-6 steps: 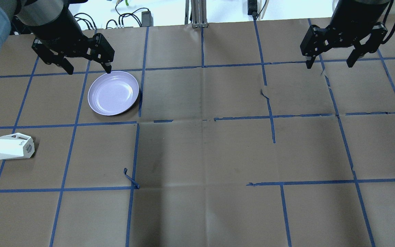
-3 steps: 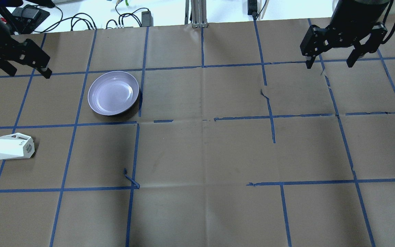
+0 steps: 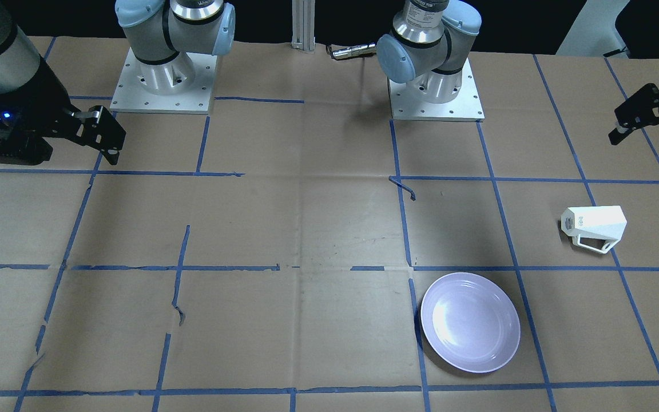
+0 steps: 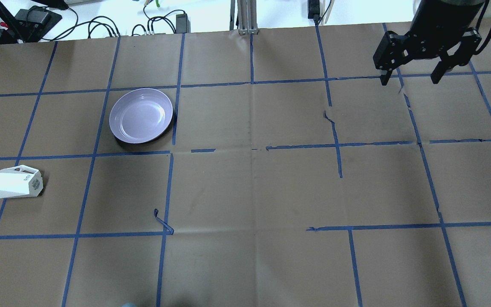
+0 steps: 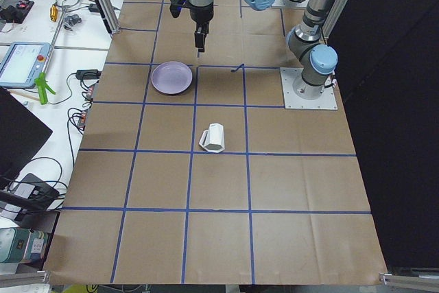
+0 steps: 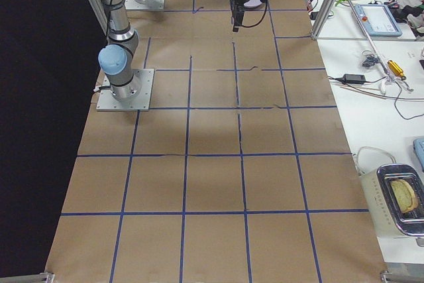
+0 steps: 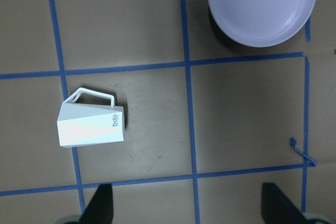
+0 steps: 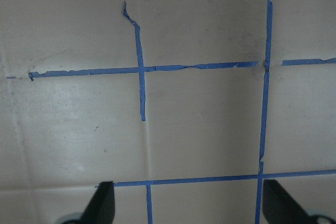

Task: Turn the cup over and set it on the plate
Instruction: 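Lower the left gripper onto the sideways white cup and grasp it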

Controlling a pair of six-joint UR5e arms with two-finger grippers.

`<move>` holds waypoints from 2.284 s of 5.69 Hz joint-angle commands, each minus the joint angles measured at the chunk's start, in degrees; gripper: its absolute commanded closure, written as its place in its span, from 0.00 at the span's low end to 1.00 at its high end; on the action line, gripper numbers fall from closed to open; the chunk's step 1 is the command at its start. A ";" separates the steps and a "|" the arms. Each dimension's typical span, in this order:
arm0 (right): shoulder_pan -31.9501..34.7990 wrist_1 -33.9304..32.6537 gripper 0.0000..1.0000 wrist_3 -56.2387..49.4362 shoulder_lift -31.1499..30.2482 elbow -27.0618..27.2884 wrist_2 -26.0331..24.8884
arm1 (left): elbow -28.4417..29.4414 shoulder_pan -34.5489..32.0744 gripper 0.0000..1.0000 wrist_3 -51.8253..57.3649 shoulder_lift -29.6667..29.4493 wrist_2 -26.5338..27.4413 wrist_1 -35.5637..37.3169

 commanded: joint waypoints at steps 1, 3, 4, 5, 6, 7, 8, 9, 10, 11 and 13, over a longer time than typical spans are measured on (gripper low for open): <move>0.00 0.00 0.00 0.00 0.00 0.00 0.00 | 0.26 6.60 0.02 2.77 -6.62 -0.90 0.96; 0.00 0.00 0.00 0.00 0.00 0.00 0.00 | 1.75 13.89 0.02 10.82 -17.34 -6.41 2.99; 0.00 0.00 0.00 0.00 0.00 0.00 0.00 | 1.76 16.88 0.02 15.65 -21.13 -10.61 3.51; 0.00 0.00 0.00 0.00 0.00 0.00 0.00 | 1.93 19.09 0.02 18.75 -24.13 -12.66 3.87; 0.00 0.00 0.00 0.00 0.00 0.00 0.00 | 2.28 20.50 0.02 21.13 -27.38 -15.81 3.96; 0.00 0.00 0.00 0.00 0.00 0.00 0.00 | 2.03 21.91 0.02 21.76 -29.76 -19.67 3.09; 0.00 0.00 0.00 0.00 0.00 0.00 0.00 | 1.68 22.88 0.02 24.90 -31.52 -19.79 2.47; 0.00 0.00 0.00 0.00 0.00 0.00 0.00 | 1.32 23.06 0.08 26.85 -33.19 -19.88 0.81; 0.00 0.00 0.00 0.00 0.00 0.00 0.00 | 1.23 23.06 0.09 27.91 -33.38 -19.97 -3.04; 0.00 0.00 0.00 0.00 0.00 0.00 0.00 | 1.23 23.06 0.09 28.01 -33.39 -20.49 -6.29; 0.00 0.00 0.00 0.00 0.00 0.00 0.00 | 1.41 22.80 0.39 28.44 -32.86 -20.67 -6.76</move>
